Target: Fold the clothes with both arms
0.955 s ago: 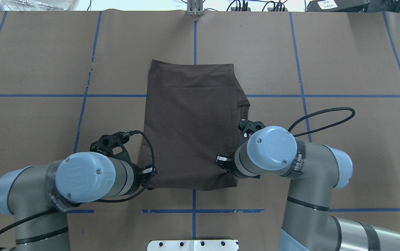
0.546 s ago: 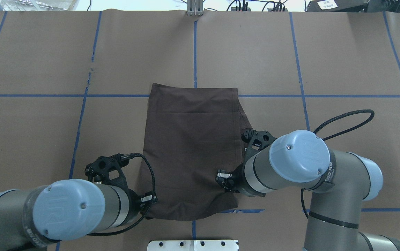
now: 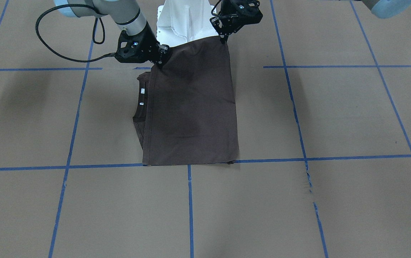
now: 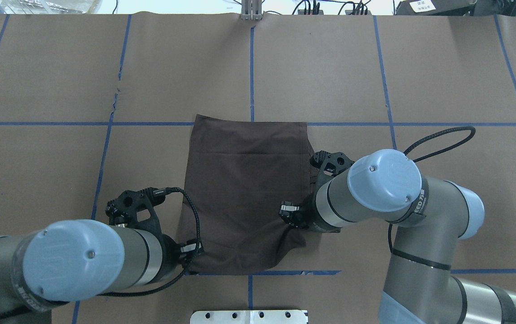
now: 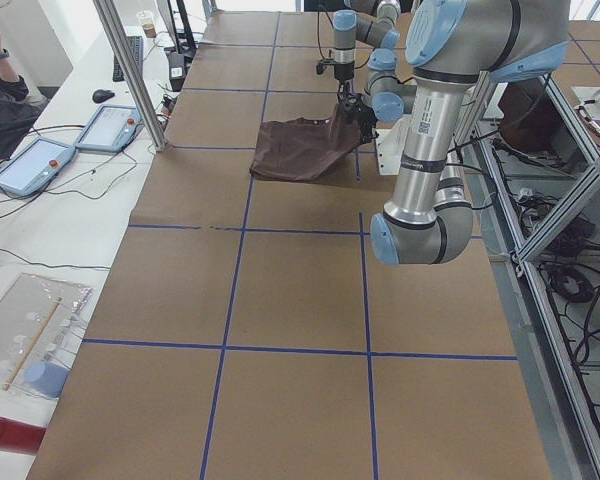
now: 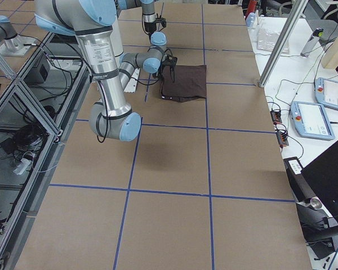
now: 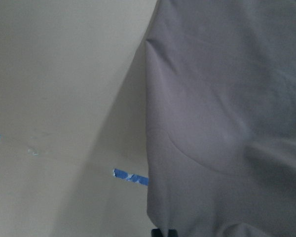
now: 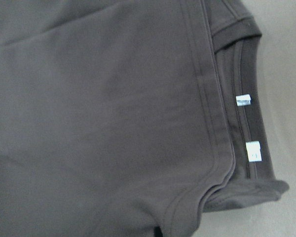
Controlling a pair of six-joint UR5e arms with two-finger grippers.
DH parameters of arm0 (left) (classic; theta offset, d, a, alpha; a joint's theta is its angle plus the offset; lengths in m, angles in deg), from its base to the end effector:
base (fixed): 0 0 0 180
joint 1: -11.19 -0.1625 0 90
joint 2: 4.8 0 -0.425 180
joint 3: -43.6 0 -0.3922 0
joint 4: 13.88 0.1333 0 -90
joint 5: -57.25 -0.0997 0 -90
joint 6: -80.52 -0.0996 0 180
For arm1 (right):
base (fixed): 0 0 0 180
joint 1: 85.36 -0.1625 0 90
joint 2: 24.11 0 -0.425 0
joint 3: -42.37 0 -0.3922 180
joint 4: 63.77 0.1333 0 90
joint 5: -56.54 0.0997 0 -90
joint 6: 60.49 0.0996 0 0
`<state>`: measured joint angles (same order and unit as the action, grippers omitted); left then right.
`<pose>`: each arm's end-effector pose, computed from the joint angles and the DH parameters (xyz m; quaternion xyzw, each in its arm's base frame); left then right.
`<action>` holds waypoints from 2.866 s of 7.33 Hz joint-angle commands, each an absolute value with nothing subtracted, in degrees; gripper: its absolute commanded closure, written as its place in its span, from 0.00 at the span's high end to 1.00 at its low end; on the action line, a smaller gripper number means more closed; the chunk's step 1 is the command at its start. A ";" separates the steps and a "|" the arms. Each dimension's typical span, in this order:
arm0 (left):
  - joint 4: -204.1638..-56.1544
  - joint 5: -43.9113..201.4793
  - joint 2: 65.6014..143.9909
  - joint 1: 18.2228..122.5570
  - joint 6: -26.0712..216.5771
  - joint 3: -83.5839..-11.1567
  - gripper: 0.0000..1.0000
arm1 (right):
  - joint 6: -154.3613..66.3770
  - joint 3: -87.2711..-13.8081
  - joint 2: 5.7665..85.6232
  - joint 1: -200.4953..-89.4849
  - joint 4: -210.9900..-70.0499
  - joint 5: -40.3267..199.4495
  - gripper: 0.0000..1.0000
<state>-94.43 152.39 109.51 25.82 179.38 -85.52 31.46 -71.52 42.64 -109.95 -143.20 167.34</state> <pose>0.4420 -0.2439 0.1767 -0.0171 0.4548 -0.1613 0.8757 -0.4744 -0.3248 0.2310 -0.0619 -0.4965 0.1129 0.8585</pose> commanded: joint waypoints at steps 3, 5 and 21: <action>-105.86 156.65 115.41 41.30 176.08 -69.22 0.00 | 30.04 -54.29 32.96 -121.73 -140.06 172.73 0.00; -116.46 156.48 121.82 49.56 172.20 -50.55 0.00 | 29.86 -38.14 25.15 -126.12 -139.63 175.97 0.00; -120.45 181.62 76.41 96.70 70.29 -63.28 1.00 | -63.98 -37.83 60.15 -172.89 -143.25 193.38 1.00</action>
<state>-125.93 180.64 77.55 92.62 80.02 -63.53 -58.47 -33.35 56.30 -170.80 -138.25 191.85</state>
